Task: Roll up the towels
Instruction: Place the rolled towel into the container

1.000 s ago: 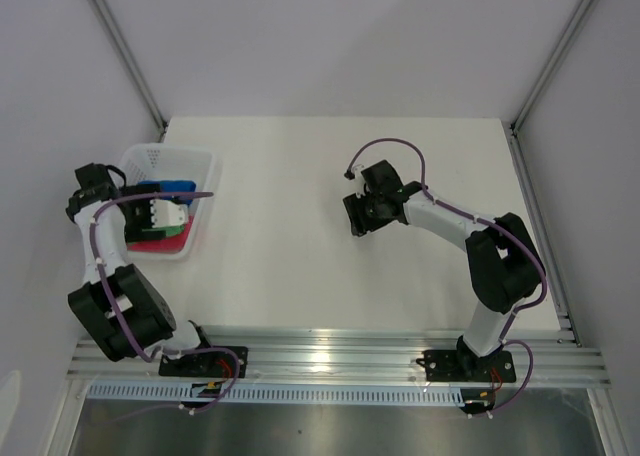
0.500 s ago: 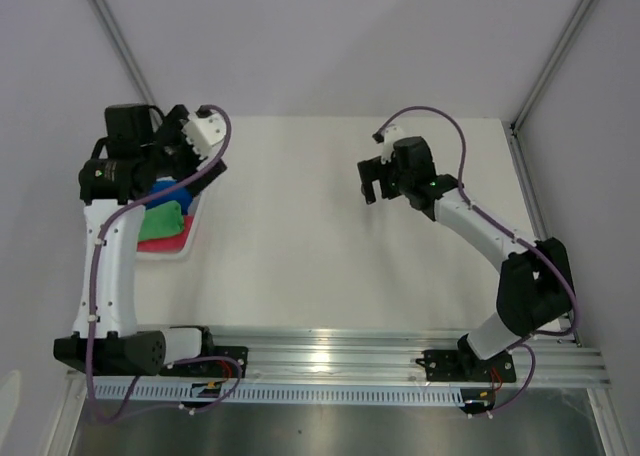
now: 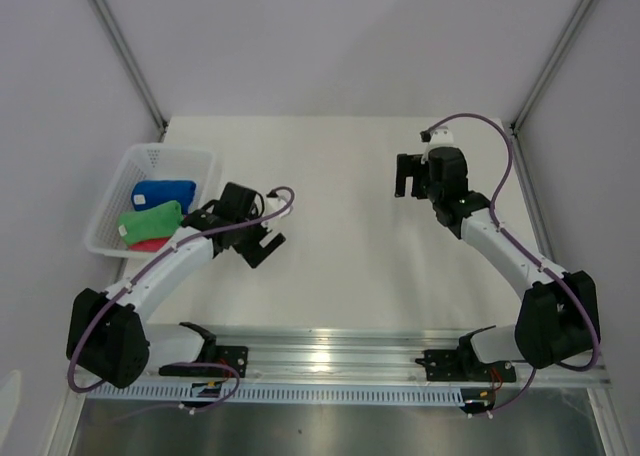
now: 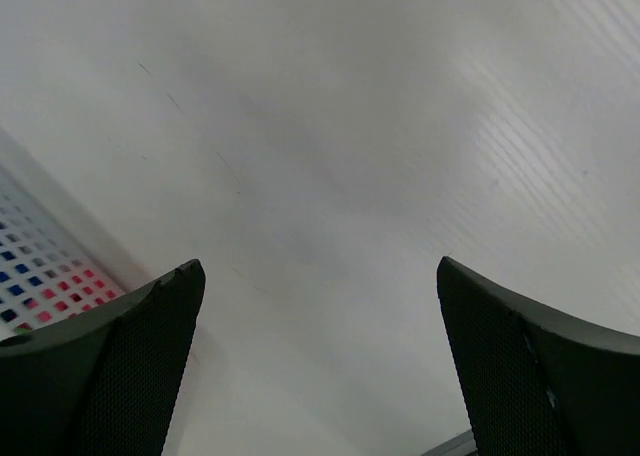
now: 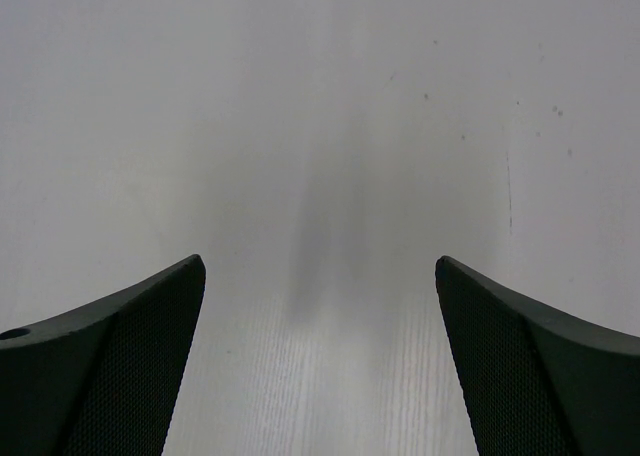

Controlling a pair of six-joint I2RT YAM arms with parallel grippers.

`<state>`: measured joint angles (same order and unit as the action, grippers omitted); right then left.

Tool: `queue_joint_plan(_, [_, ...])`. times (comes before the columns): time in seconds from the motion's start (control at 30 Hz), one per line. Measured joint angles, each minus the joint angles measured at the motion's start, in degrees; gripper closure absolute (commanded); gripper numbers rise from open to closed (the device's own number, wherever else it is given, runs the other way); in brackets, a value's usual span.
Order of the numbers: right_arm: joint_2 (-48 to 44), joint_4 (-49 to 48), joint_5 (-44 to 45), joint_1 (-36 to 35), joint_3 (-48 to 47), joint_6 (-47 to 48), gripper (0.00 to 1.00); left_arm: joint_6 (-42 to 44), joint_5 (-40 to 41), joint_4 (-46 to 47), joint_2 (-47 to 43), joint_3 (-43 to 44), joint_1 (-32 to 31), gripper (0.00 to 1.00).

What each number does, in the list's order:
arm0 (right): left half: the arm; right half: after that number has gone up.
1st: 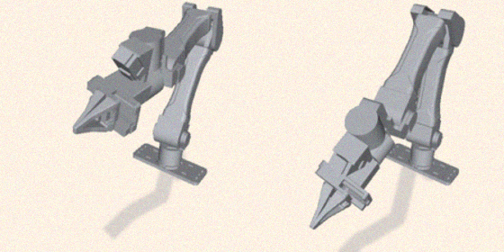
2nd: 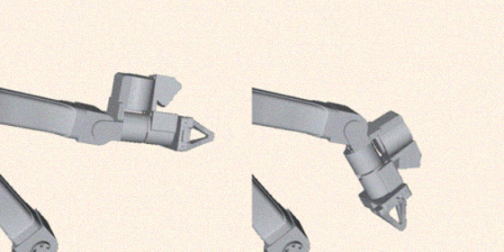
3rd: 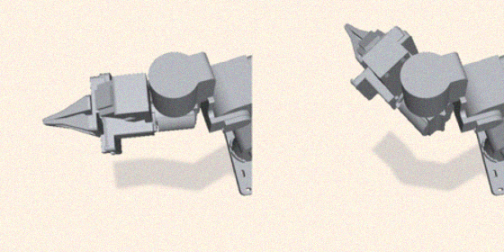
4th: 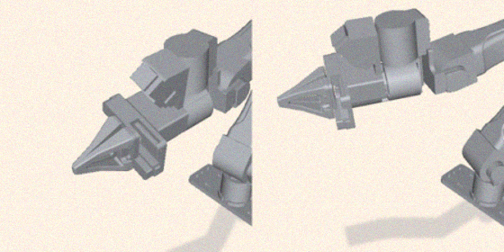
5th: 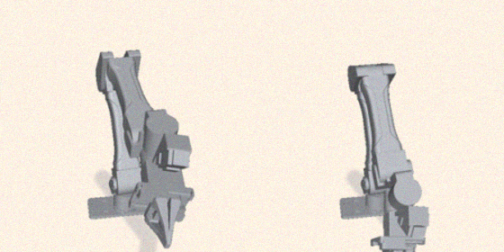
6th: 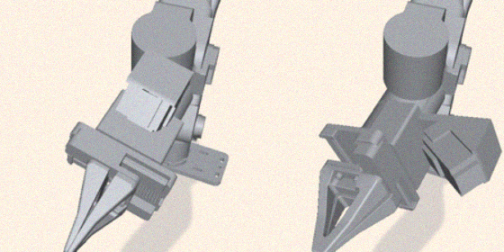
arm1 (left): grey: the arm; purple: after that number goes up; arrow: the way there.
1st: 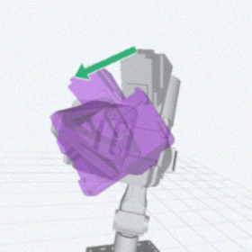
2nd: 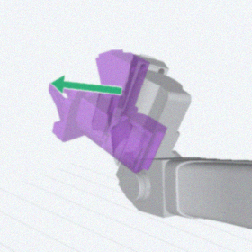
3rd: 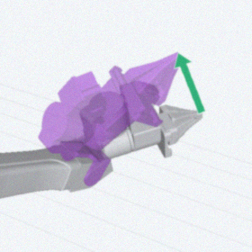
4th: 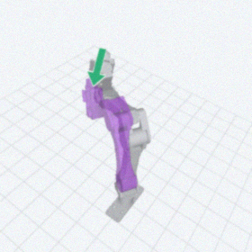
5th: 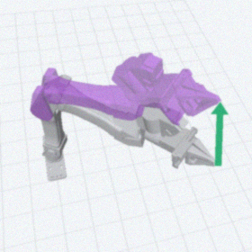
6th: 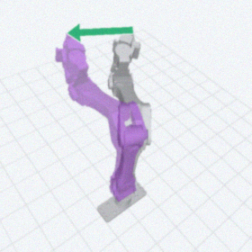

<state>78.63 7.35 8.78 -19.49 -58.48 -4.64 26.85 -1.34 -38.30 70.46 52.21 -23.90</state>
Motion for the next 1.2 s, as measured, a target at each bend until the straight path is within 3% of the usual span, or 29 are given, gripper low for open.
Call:
queue_joint_plan(0.13, [0.00,-0.20,1.66,0.00,1.07,-2.69,0.01,0.09,1.40,2.21,-0.09,-4.39,-0.55,0.00])
queue_joint_plan(0.37, [0.00,-1.36,3.45,0.00,1.16,-5.92,0.01,-0.02,2.03,6.27,-0.31,-2.82,-0.74,0.00])
queue_joint_plan(1.2, [2.08,-1.18,4.90,0.00,0.70,-7.58,0.01,-0.42,-0.63,6.40,-0.35,-2.47,-0.74,0.00])
